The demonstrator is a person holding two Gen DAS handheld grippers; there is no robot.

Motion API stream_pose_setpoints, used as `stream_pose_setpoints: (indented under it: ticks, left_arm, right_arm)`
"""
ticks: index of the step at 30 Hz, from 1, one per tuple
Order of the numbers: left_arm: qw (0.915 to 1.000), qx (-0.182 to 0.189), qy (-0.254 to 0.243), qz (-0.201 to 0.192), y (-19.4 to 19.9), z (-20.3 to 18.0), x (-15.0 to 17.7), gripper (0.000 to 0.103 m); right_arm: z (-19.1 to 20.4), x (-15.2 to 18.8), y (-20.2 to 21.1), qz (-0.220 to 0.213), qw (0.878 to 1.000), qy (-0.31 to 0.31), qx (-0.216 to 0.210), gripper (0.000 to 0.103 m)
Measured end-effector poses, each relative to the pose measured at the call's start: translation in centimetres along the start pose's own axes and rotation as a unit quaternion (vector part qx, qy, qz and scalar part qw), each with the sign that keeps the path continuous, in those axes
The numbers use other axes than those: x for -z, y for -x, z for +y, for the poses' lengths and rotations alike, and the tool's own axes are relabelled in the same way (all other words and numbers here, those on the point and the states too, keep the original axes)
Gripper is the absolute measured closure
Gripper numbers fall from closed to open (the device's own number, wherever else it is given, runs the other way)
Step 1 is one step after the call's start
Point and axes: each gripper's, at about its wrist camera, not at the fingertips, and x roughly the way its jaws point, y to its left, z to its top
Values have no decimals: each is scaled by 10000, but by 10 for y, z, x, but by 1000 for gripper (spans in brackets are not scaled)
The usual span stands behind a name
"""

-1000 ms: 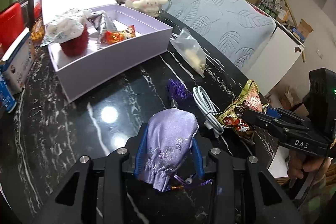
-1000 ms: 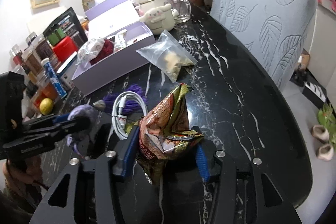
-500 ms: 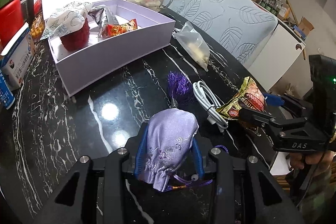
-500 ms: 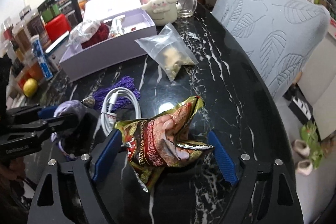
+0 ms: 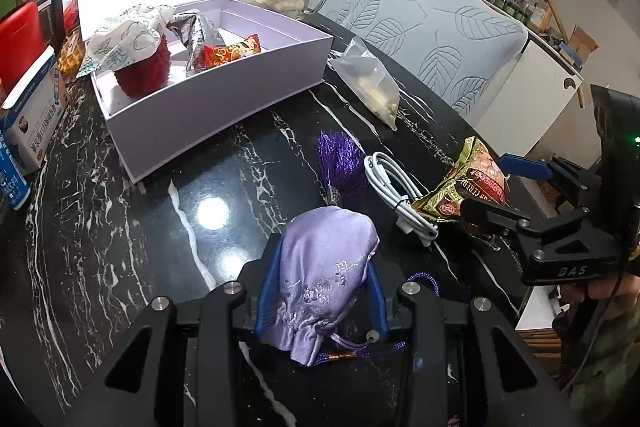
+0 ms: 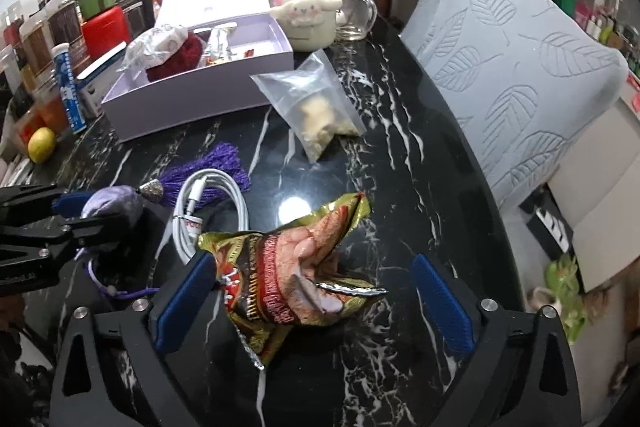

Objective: Organize soft objects
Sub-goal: 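Lift the gold snack bag with the right gripper while the left lifts the lavender pouch, then carry the gold snack bag and lavender pouch toward the lavender box with both grippers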

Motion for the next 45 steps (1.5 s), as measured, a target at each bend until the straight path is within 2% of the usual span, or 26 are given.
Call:
stream_pose_setpoints:
  ticks: [6, 10, 12, 13, 16, 17, 21, 29, 36, 45]
  left_arm:
    - [10000, 36, 47, 62, 1, 2, 1, 65]
    - [9999, 41, 31, 89, 1, 2, 0, 65]
    - [9999, 1, -44, 135, 0, 0, 0, 65]
    - [9998, -28, -103, 153, 0, -1, 0, 65]
    - [9997, -34, -149, 166, -2, -2, -2, 65]
    - [9997, -23, -143, 173, -2, -2, -2, 65]
    - [9998, 48, -95, 189, -4, 1, -5, 65]
    - [9998, 87, -69, 134, 0, 3, -3, 66]
    - [9997, 242, -15, -79, 18, 4, -3, 66]
    - [9982, -15, -35, -600, 62, 8, -10, 66]
  right_arm:
    - [9, -10, -1, 54, 9994, 326, -86, 0]
    - [15, -12, -16, 349, 9977, 544, -204, 1]
    - [15, -10, -22, 454, 9969, 565, -320, 9]
    - [14, -9, -24, 482, 9966, 530, -408, 10]
    - [9, -6, -26, 586, 9950, 361, -721, 27]
    - [7, -6, -26, 609, 9949, 284, -747, 33]
    - [2, -3, -22, 496, 9959, 45, -753, 43]
    - [2, 2, -12, 293, 9961, -295, -784, 45]
    - [10, 6, 10, 17, 9934, -536, -1019, 45]
    - [25, 5, 26, -196, 9896, -717, -1235, 45]
